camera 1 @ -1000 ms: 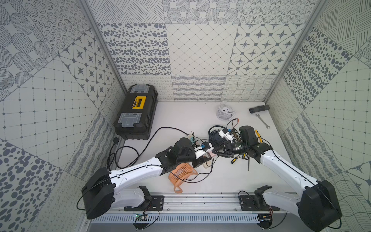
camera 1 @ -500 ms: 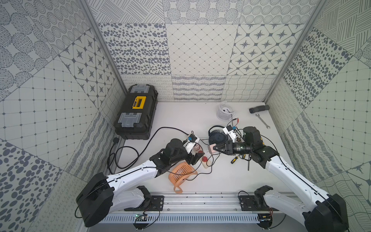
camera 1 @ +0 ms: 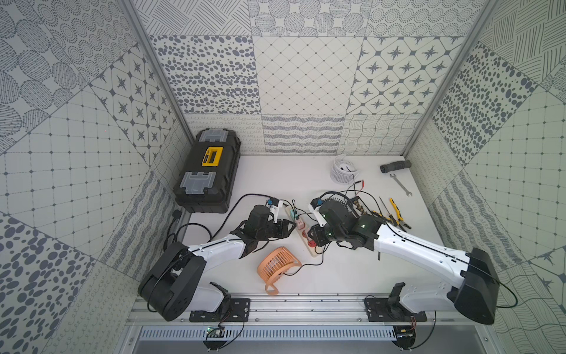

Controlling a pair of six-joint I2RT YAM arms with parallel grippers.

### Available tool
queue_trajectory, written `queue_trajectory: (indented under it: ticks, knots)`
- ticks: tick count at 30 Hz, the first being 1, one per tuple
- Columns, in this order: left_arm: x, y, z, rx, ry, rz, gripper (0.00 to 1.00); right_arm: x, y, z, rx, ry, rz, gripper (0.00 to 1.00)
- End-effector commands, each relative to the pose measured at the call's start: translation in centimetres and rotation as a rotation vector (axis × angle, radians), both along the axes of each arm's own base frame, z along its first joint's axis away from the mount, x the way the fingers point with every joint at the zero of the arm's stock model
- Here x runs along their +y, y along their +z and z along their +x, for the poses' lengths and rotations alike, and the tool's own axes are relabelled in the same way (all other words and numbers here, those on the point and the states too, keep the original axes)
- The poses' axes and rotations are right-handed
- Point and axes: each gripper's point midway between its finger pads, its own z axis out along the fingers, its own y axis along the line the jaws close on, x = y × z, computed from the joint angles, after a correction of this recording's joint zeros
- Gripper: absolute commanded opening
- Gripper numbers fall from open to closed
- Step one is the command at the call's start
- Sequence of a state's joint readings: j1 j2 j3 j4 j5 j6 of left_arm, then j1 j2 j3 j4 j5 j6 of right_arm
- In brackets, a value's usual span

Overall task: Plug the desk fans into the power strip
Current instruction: Insert the plug into the socket.

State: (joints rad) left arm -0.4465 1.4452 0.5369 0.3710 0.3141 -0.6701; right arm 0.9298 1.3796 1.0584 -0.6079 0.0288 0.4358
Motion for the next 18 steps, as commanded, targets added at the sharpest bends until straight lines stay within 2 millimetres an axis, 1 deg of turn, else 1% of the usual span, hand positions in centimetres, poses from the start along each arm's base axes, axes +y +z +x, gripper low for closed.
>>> queue_trajectory:
  ticks: [1, 4, 8, 13, 18]
  knots:
    - [-1.5, 0.2, 0.9, 0.079, 0.029, -0.18, 0.51, -0.1, 0.2, 2.2, -0.092, -0.03, -0.096, 0.01]
    - [-1.7, -1.0, 1.0, 0.109, 0.041, -0.196, 0.48, 0.4, -0.5, 3.0, -0.097, -0.031, -0.128, 0.02]
    - [-1.8, -2.2, 1.1, 0.136, 0.044, -0.202, 0.43, 0.8, -1.6, 3.7, -0.079, -0.03, -0.156, 0.02]
    - [-1.8, -3.1, 1.1, 0.154, 0.054, -0.201, 0.41, 1.2, -3.3, 3.9, -0.041, -0.024, -0.179, 0.02]
    - [-1.7, -3.7, 1.0, 0.163, 0.06, -0.191, 0.4, 1.5, -4.1, 4.2, -0.03, -0.025, -0.19, 0.02]
